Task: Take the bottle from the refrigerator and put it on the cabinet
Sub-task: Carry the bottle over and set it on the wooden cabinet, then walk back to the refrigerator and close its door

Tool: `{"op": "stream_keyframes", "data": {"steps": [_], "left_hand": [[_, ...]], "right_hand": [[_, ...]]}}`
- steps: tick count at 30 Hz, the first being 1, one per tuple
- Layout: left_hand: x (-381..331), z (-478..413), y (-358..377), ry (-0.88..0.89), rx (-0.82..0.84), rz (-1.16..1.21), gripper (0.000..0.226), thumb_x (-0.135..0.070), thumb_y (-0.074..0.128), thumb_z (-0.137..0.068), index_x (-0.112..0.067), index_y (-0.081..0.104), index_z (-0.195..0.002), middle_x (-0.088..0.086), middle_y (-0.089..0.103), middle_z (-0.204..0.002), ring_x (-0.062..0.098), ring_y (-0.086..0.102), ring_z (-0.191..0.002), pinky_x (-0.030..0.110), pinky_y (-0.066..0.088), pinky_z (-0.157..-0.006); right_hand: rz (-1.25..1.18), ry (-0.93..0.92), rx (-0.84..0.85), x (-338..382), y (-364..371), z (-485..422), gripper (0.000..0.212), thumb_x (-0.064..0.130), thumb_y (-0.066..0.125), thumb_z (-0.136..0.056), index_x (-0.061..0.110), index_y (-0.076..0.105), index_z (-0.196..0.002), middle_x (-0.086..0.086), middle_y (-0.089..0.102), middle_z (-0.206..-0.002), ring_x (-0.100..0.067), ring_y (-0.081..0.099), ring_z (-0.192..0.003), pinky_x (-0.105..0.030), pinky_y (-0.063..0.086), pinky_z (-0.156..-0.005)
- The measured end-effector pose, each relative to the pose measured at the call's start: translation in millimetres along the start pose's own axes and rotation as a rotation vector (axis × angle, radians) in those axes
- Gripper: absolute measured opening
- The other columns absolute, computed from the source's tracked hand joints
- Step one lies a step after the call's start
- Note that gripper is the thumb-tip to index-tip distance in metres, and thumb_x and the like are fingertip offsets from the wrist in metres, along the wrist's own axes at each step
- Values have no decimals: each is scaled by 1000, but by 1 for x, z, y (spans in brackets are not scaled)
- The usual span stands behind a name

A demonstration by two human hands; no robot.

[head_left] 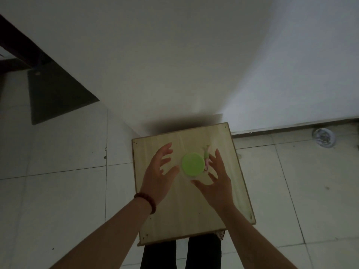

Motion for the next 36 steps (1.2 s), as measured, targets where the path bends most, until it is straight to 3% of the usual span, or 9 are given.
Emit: {"op": "stream_keyframes", "data": {"steps": [7, 12, 20, 24, 26, 29, 32, 34, 36], "left_hand": [[-47, 26, -3, 32, 3, 58, 55, -12, 61, -83, -42, 43, -125, -20, 51, -120, 5, 50, -113, 35, 44, -96], [-87, 52, -8, 68, 25, 94, 55, -12, 61, -82, -39, 44, -127, -16, 51, -121, 4, 50, -112, 39, 43, -98], [-159, 86, -35, 216, 122, 110, 53, -11, 60, -83, -46, 44, -120, -16, 52, -124, 4, 50, -113, 42, 41, -101], [-186, 101, -49, 312, 220, 108, 50, -16, 59, -83, -40, 46, -126, -11, 51, -128, 8, 49, -117, 40, 42, -100], [-199, 111, -55, 355, 271, 104, 45, -23, 57, -84, -41, 47, -124, -12, 52, -127, 5, 50, -116, 28, 45, -94], [-218, 127, -59, 415, 342, 111, 39, -37, 51, -81, -48, 47, -118, -17, 52, -125, -9, 50, -108, 7, 43, -79], [-231, 146, -52, 467, 431, 132, 39, -40, 48, -83, -40, 50, -122, -17, 53, -126, -9, 49, -111, 12, 42, -85], [-236, 162, -39, 480, 510, 136, 40, -42, 44, -85, -37, 50, -124, -17, 53, -129, -3, 48, -117, 20, 41, -90], [-240, 182, -22, 501, 592, 100, 41, -45, 38, -87, -40, 48, -126, -19, 52, -130, -2, 47, -119, 22, 40, -93]], "right_hand": [[-34, 47, -13, 45, -30, 15, 112, 16, 88, -58, 25, 22, -147, 3, 49, -136, -17, 49, -125, -41, 49, -97], [-51, -1, -47, 99, -48, 30, 103, 17, 87, -60, 38, 25, -140, 6, 50, -134, -12, 50, -124, -15, 48, -89], [-134, -83, -135, 187, -56, 60, 95, 10, 85, -64, 56, 30, -127, 15, 50, -130, -6, 50, -120, -10, 48, -83], [-113, -119, -208, 230, -62, 81, 95, 13, 84, -65, 46, 26, -134, 24, 46, -127, 7, 47, -117, -6, 45, -83], [-106, -131, -265, 247, -67, 97, 90, 17, 81, -69, 40, 27, -137, 21, 47, -129, 8, 47, -117, -7, 45, -85], [-116, -128, -376, 263, -78, 123, 75, 18, 72, -79, 33, 31, -140, 12, 48, -135, -5, 50, -121, -21, 49, -93], [-162, -107, -492, 273, -91, 153, 60, 15, 64, -86, 29, 39, -139, 8, 50, -138, -7, 50, -122, -36, 50, -97], [-191, -117, -568, 280, -102, 175, 53, 15, 60, -89, 29, 43, -137, 9, 51, -137, -4, 50, -120, -29, 50, -95], [-215, -119, -641, 283, -114, 197, 46, 16, 57, -91, 27, 46, -135, 12, 53, -132, -6, 51, -119, -13, 47, -89]]}}
Point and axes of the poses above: each hand's wrist, its own z-axis away from the middle knuckle, its own y-axis out of the palm, x = y × z, the point moved 10 cm from there along -z, towards the middle knuckle
